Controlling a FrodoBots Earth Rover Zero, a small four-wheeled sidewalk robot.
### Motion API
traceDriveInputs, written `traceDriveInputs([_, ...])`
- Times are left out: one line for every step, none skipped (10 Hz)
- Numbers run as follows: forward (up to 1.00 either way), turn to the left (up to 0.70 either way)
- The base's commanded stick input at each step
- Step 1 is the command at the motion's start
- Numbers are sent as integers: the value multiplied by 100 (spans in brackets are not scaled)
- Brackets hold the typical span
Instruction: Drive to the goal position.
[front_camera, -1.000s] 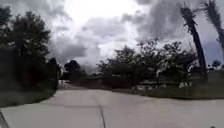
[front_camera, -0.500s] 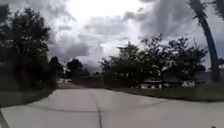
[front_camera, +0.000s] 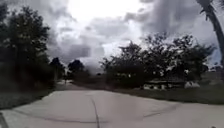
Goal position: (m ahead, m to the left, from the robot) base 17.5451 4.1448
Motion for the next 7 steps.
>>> traceDriveInputs([85,28])
traceDriveInputs([85,34])
traceDriveInputs([85,34])
traceDriveInputs([85,0])
traceDriveInputs([85,0])
traceDriveInputs([85,0])
traceDriveInputs([85,4])
